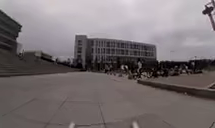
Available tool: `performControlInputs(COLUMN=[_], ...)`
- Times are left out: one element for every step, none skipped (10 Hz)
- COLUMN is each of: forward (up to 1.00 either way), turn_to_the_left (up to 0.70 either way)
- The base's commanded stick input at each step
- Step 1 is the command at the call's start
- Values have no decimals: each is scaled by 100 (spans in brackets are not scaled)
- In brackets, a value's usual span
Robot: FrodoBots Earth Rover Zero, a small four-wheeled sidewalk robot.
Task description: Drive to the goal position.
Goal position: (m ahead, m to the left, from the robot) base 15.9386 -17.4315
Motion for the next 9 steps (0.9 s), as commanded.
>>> performControlInputs(forward=[45,45,45,45,45,45,45,45,45], turn_to_the_left=[0,0,0,0,0,0,0,0,0])
